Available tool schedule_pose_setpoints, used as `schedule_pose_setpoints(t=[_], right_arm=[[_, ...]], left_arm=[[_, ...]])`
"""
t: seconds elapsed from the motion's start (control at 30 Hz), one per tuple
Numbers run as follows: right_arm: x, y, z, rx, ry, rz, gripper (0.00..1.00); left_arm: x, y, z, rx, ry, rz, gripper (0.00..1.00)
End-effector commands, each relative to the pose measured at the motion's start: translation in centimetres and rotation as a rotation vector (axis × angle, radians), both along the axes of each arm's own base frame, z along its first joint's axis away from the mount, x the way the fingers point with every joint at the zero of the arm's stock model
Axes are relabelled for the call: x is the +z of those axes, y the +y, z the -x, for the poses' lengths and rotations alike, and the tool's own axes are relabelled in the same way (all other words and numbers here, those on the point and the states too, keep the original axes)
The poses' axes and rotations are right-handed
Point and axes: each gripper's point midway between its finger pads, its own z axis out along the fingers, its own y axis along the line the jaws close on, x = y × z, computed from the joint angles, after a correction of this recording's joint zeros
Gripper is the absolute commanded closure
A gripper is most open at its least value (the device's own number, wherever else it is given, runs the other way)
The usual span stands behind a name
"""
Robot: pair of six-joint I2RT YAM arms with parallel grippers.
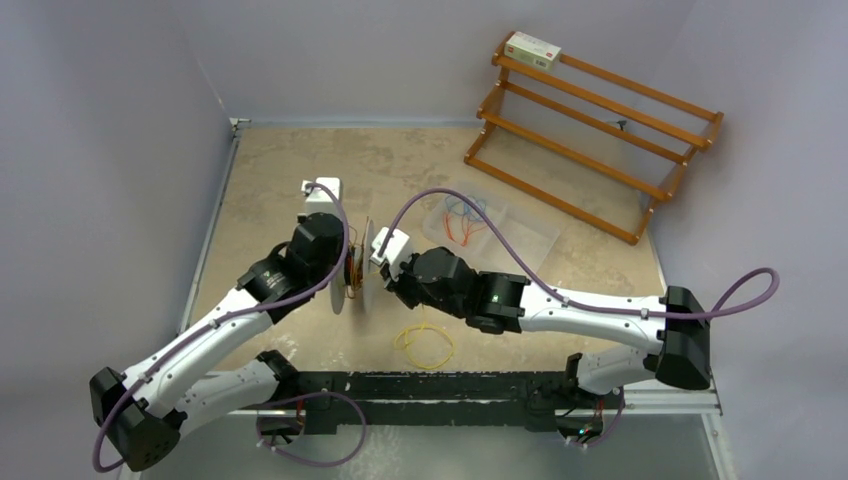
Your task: Wrap the cables
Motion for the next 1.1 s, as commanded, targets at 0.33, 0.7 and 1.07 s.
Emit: schedule_pose_setpoints(t=[0.33,0.7,1.07], right_arm=[[5.6,-4.3,-6.7,-0.218,-0.336,0.017,0.95],[6.9,-6.5,-9.7,-0.299,-0.351,-0.054,0.82],[6.5,-7.8,-12.2,-0.386,-0.346,-0.073,0.79]], left_arm=[[1.1,-4.8,0.8,-0.298,0.036,0.023,1.0],[1.4,-6.0,2.1,-0.396,0.035,0.054,1.0],[3.3,-6.6,3.8,-0.509,-0.012,0.08,1.0]])
